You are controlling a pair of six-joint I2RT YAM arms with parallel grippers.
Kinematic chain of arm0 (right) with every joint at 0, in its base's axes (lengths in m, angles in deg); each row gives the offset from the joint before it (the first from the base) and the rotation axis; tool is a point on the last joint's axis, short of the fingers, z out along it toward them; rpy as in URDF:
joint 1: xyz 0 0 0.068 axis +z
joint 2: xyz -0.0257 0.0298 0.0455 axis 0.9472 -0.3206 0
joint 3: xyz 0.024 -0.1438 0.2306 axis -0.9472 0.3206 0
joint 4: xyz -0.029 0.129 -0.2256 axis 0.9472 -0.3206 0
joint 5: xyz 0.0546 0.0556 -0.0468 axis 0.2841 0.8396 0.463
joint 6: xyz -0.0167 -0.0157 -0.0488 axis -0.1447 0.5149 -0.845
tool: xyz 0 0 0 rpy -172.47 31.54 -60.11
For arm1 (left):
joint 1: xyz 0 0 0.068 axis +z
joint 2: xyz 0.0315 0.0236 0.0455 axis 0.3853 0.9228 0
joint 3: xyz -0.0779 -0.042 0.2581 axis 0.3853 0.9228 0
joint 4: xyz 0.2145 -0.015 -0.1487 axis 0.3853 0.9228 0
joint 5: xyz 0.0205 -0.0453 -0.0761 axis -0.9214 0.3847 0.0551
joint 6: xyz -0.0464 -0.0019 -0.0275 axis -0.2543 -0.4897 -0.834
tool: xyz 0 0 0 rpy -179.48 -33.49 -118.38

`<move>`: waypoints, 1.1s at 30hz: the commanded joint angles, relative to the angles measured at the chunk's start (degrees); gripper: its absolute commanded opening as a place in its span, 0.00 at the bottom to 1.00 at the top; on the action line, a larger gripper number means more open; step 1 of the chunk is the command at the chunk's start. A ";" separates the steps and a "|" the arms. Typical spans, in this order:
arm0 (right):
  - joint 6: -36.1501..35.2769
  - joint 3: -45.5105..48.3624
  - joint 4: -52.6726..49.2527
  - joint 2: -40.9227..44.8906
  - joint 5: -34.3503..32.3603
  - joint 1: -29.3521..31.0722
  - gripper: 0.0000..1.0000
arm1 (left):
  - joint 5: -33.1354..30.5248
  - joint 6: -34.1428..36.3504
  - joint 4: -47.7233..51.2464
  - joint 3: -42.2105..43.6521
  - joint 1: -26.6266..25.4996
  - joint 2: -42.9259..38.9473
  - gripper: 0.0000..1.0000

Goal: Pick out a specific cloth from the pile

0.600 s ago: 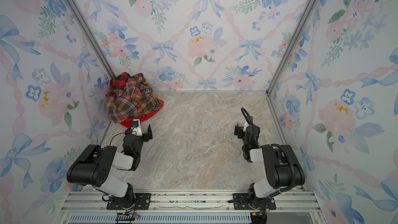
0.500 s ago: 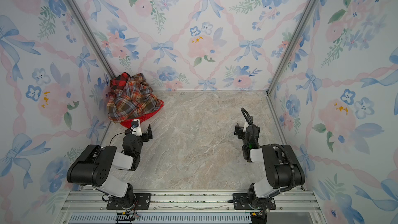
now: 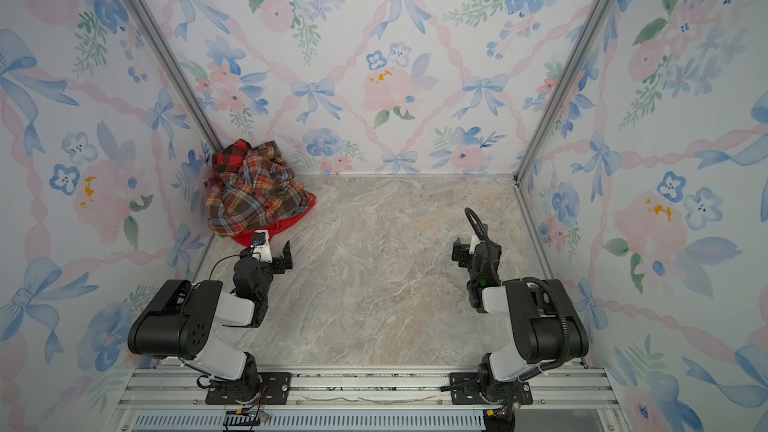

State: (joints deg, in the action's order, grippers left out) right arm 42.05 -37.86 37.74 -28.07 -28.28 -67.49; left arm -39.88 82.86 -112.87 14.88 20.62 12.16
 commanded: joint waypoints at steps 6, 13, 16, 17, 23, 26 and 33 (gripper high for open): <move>-0.31 -1.10 -0.64 0.57 -0.37 0.59 0.97 | 1.52 -0.74 0.24 -0.61 0.37 -0.50 0.98; -7.03 -10.73 -31.15 21.61 -11.19 17.04 0.97 | -8.97 -1.23 22.09 -2.79 -4.99 -21.64 0.98; -2.00 -22.17 -51.48 24.61 -10.17 25.75 0.97 | -20.71 -9.53 46.63 -9.67 -10.66 -30.35 0.98; 0.14 -25.38 -56.88 24.55 -10.25 28.92 0.97 | -22.01 -13.29 52.42 -10.98 -11.87 -32.10 0.98; 14.82 -26.84 -60.85 23.18 -9.86 42.64 0.97 | -20.06 -22.55 73.21 -19.87 -16.10 -27.24 0.87; 19.74 -25.40 -55.56 19.89 -6.64 48.21 0.97 | -19.70 -21.36 76.00 -24.90 -15.93 -20.91 0.80; 17.70 -32.73 -54.42 9.94 -8.91 60.42 0.97 | -32.80 -14.95 79.57 -40.07 -16.72 -0.31 0.66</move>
State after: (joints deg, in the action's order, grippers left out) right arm 58.68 -66.93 -16.86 -17.38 -36.02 -9.48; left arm -64.34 64.72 -37.75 -20.99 4.25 7.09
